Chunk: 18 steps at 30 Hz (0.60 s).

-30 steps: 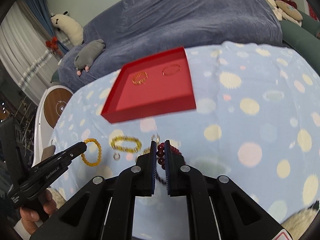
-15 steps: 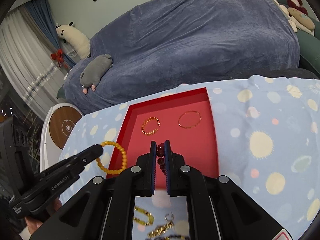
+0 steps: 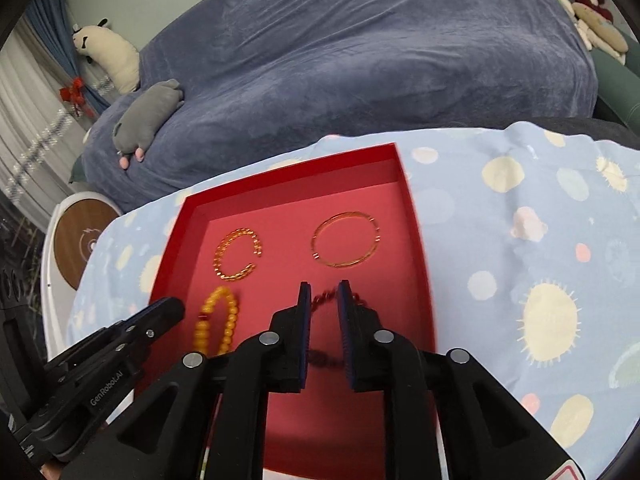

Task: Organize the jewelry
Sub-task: 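Carry both bead bracelets into the red box and open both tools, then withdraw both tools from the box toward the remaining bracelets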

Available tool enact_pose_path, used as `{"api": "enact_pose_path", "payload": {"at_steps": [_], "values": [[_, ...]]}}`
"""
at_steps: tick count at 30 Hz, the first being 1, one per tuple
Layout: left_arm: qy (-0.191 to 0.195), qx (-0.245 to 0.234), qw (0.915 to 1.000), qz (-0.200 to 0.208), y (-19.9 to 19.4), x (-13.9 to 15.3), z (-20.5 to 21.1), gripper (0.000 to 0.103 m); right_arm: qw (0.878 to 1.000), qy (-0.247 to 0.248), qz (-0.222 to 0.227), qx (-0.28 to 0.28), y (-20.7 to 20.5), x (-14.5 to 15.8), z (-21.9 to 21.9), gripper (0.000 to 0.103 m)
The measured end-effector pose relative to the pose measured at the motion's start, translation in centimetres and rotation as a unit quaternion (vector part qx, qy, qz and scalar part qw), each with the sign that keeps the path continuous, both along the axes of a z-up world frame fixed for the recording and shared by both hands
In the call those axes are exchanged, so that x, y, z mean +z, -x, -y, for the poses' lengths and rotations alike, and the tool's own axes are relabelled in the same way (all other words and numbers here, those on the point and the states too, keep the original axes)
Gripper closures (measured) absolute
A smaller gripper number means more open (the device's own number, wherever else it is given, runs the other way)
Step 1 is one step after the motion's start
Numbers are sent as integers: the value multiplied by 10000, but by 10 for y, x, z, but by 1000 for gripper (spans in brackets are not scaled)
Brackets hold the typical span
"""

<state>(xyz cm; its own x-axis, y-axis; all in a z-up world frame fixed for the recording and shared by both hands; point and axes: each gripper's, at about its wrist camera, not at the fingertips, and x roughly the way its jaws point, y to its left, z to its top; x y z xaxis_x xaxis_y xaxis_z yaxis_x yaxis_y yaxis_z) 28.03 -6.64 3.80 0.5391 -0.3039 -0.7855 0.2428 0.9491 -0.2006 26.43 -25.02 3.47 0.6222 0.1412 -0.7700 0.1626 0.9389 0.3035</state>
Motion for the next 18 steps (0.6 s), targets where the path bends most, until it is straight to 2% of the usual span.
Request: {"api": "enact_pose_path", "payload": {"at_steps": [1,2,3,5,11,18], "values": [[-43,66,10000,45,1,0,-2,66,10000,48,48,-19,2,2,2,82],[-76,157,9998,110,2,0,-4,52,9999,88,101,-34,4,4,3,76],[-68,219,9996,170,4,1,-7,49,9997,140,170,-46,7,6,5,71],[-33,293,9994,174,9,3,-14,45,9994,229,275,-41,14,11,6,67],[-27,453,9987,218,33,11,-36,44,9985,336,426,8,49,25,2,66],[-149,489,9984,220,85,15,-60,44,9989,277,377,-44,112,27,-2,66]]}}
